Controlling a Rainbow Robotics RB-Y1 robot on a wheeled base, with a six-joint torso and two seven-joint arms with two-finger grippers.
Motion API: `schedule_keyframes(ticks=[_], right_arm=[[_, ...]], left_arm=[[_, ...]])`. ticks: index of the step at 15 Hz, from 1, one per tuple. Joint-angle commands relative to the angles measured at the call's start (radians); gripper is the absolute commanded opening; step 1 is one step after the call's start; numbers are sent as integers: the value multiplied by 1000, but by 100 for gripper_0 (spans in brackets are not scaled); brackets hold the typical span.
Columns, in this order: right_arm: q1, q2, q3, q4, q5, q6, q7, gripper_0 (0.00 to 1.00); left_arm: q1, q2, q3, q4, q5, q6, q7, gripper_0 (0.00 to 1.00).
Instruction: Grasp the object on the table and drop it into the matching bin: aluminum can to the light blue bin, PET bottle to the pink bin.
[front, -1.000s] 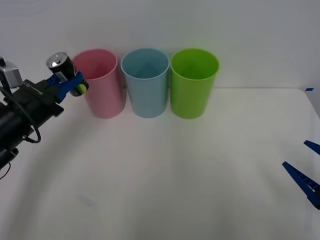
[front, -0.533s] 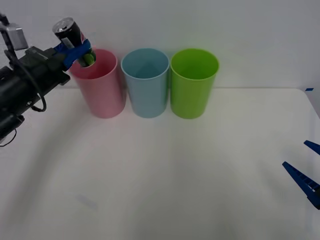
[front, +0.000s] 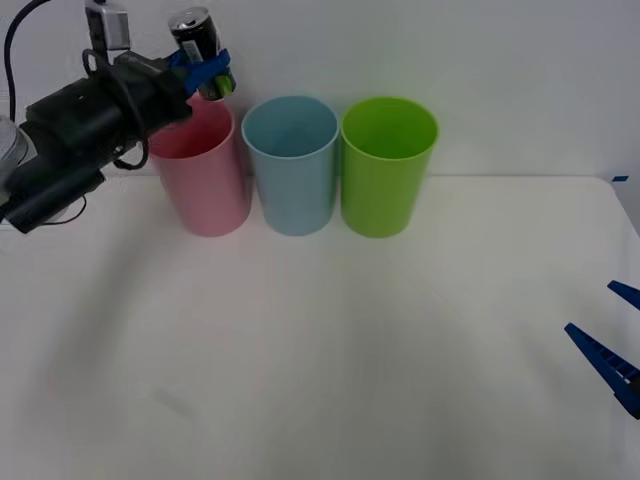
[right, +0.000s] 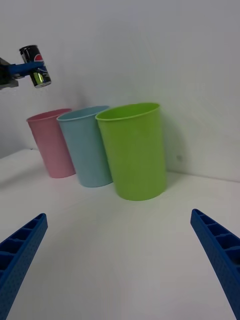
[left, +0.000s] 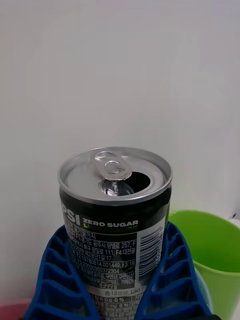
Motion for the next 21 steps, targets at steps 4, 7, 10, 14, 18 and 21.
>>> schedule_keyframes(ticks=[4,7,10,14,18,21], right_arm=[[0,0,0,0,0,0,0,100],[0,0,0,0,0,0,0,100],[0,0,0,0,0,0,0,100],[0,0,0,0,0,0,0,100],[0,0,0,0,0,0,0,100],[0,0,0,0,0,0,0,100]], left_arm=[[-167,-104,-40,185,-80,5,-9,0],[-218,-154,-40,245,-124,5,-14,0],[-241,-183,-40,270,-161,3,-12,0],[-242,-195,-40,271,-174,3,-17,0],[-242,-201,-40,271,-174,3,-20,0],[-242,-201,-40,271,-172,2,-29,60]])
